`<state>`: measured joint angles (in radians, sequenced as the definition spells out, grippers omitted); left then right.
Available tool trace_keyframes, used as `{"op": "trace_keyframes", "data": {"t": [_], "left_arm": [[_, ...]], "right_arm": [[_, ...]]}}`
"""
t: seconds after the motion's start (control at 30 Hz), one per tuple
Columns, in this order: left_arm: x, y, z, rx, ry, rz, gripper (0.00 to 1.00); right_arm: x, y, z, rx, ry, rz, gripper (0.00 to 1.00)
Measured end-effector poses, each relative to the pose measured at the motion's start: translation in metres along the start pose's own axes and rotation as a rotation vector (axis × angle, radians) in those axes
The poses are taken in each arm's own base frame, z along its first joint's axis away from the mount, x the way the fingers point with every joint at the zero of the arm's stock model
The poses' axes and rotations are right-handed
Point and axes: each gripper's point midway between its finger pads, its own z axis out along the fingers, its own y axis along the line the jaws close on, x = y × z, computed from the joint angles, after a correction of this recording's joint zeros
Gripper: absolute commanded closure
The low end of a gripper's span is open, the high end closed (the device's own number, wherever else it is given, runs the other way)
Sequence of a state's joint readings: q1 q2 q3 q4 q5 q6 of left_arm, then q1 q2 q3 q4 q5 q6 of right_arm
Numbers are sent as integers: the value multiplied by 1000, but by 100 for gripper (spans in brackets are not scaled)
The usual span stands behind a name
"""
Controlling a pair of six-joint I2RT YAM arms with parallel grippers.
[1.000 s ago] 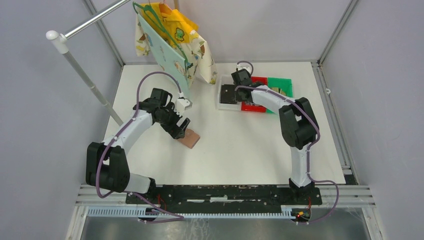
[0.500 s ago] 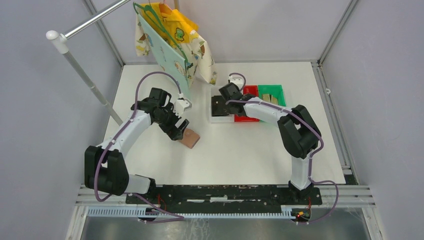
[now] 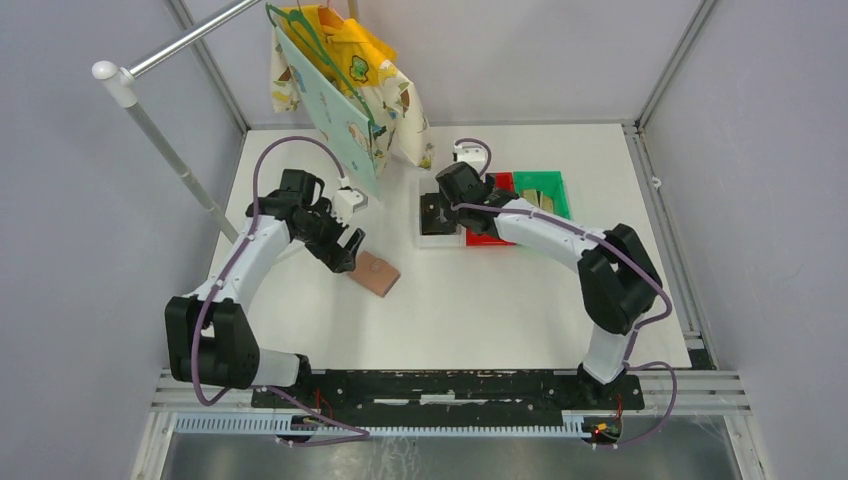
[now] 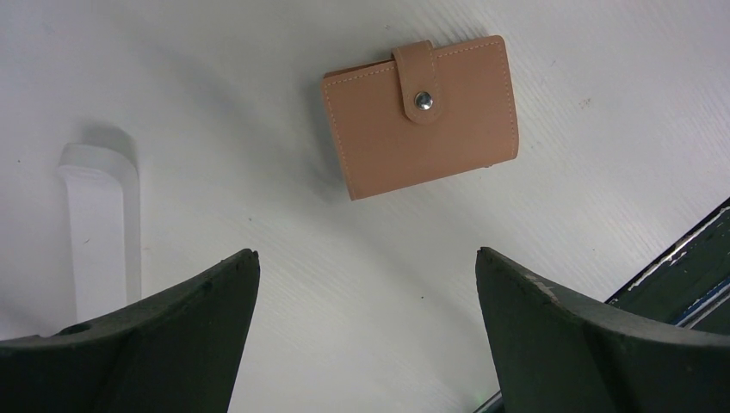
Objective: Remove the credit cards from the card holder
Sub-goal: Move the storage box to the center of the board, then pick up the card holder from the center of the board.
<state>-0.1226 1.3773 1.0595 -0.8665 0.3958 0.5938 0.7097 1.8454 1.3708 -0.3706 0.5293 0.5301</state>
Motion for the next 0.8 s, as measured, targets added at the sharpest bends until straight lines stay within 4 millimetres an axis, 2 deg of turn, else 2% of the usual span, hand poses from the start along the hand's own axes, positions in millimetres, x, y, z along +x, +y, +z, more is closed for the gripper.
{"op": "trace_keyframes", "data": {"t": [0.1,0.13,0.2,0.37,0.4,0.47,0.53,0.63,0.8], "left_arm": [[0,1,1,1,2,-2,0],[0,1,1,1,2,-3,0],[0,2,0,-1,-1,-6,0],[-5,13,-11,-2,-20,-36,0],[-6,17,-13,-7,-22,-43,0],[-6,25,-19,-19,-26,-55,0],[-4,30,-24,-28,-26,-68,0],[1,32,-29,-16,-31,-95,0],[1,30,-38,13,-37,-133,0]], "right_arm": [[-9,7,-23,-41,-45,4,20],[-10,11,-31,-57,-56,0,17],[-4,25,-43,-96,-68,-22,2],[34,85,-72,-289,-45,-151,2],[46,105,-82,-355,-35,-192,2],[62,131,-90,-447,-12,-257,2],[75,156,-90,-525,18,-320,2],[90,181,-81,-597,58,-389,2],[109,205,-59,-640,108,-474,2]]}}
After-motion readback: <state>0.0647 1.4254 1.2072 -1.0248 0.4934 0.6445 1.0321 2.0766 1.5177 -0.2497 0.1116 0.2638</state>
